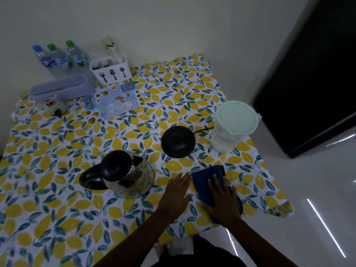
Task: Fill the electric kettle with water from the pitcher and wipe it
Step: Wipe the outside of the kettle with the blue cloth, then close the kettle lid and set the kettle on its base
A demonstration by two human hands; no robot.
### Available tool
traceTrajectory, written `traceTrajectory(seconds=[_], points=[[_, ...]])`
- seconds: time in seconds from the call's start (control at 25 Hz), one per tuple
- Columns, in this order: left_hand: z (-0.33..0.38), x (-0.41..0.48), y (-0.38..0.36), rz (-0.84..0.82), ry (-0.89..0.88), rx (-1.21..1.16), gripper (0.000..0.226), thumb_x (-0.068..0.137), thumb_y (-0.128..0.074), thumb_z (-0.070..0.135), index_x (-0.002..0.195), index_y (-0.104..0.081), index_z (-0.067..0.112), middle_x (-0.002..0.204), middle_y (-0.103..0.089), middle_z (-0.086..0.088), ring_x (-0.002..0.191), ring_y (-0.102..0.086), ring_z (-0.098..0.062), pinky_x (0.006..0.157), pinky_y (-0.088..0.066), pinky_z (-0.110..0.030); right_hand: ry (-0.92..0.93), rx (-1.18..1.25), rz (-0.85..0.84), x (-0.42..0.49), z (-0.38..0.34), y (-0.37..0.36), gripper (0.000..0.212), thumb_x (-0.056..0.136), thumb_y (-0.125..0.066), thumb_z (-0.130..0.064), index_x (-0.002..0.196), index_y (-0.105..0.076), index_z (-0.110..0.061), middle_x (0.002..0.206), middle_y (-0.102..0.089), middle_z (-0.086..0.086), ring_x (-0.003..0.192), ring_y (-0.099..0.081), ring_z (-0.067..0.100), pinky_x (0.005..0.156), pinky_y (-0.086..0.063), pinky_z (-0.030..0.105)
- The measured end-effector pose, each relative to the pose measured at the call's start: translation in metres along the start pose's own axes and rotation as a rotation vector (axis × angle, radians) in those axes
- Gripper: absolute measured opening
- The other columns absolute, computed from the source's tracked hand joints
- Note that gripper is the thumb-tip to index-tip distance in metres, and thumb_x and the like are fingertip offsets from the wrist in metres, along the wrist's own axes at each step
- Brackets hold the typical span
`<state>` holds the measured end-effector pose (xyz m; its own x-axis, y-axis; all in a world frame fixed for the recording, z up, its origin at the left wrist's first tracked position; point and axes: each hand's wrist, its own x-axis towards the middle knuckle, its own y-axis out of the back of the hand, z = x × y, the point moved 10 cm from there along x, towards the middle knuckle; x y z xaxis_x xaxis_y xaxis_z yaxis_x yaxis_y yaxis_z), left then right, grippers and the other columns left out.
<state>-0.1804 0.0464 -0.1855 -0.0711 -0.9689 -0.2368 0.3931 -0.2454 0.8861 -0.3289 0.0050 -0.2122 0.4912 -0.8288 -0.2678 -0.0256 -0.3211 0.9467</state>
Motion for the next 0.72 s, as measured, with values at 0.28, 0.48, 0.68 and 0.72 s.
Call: traceTrajectory(seconds=[0.28,0.48,0.68,0.72], points=[[-0.026,-0.054,0.09,0.381,0.063,-0.154,0.047,0.101,-0.042,0.038,0.144,-0.04,0.02,0.152,-0.04,0.001,0.143,-0.031,-0.017,0.118,-0.017,-0.029,0.14,0.335,0.278,0.018,-0.067,0.075,0.057,0.08,-0.074,-0.022,0.132,-0.053,-0.011,0.139,-0.052,0.011,0.131,-0.046,0.034,0.098,-0.047,0.054],[-0.054,-0.103,0.169,0.653,0.073,-0.062,0.036,0.1,-0.045,0.029,0.132,-0.053,0.015,0.136,-0.057,-0.004,0.128,-0.045,-0.017,0.112,-0.032,-0.031,0.349,0.477,0.333,0.034,-0.156,0.124,0.065,0.085,-0.065,-0.017,0.144,-0.036,-0.021,0.151,-0.036,0.001,0.142,-0.027,0.02,0.111,-0.032,0.044],[-0.121,-0.157,0.212,0.843,0.298,-0.12,0.032,0.095,-0.059,0.022,0.126,-0.057,0.013,0.128,-0.061,-0.007,0.122,-0.052,-0.024,0.104,-0.046,-0.039,0.589,0.357,0.27,0.039,-0.243,0.132,0.076,0.088,-0.056,-0.031,0.151,-0.013,-0.028,0.16,-0.013,-0.005,0.149,0.001,0.014,0.117,-0.019,0.043],[-0.132,-0.164,0.214,0.852,0.319,-0.124,0.033,0.094,-0.06,0.02,0.126,-0.057,0.011,0.127,-0.061,-0.01,0.12,-0.053,-0.027,0.099,-0.051,-0.044,0.611,0.316,0.258,0.04,-0.255,0.13,0.079,0.088,-0.055,-0.034,0.151,-0.007,-0.03,0.161,-0.007,-0.006,0.149,0.004,0.015,0.119,-0.017,0.046]])
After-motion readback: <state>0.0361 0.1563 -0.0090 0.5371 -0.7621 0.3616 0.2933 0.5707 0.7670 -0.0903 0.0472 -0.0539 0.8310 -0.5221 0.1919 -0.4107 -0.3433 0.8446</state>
